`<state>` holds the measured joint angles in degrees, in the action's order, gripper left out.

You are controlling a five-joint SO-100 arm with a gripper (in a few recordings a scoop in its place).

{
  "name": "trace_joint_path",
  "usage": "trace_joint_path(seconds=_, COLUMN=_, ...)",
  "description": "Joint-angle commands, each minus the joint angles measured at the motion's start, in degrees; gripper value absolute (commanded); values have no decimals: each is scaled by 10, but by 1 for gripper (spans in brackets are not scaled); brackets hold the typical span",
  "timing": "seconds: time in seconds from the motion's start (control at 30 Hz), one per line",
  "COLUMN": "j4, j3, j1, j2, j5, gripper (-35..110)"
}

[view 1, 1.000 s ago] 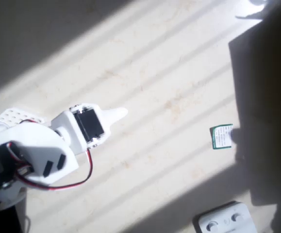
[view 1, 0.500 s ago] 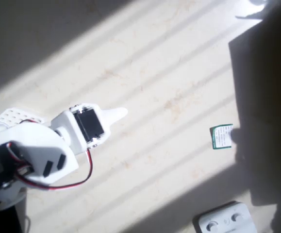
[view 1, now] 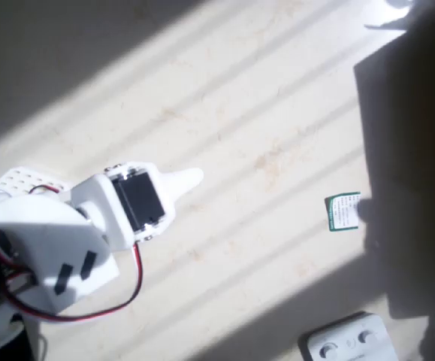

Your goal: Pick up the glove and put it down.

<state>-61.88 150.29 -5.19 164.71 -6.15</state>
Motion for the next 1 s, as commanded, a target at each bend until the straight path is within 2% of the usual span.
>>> trace_joint_path(seconds=0.0, j4=7, j3=-123, j1=-11, j2=-97, j5=-3, gripper=1)
trace_joint_path(seconds=0.27, j4=7, j3=-402, j1=-98, j2=-333, j5=-2, gripper=1)
trace_joint_path(seconds=0.57, j4=7, j3=-626, j1=-202, j2=-586, j5=6, gripper=1)
trace_joint_path(seconds=0.97, j4=7, j3=-922, j1=-230, j2=-914, j5=-2, gripper=1)
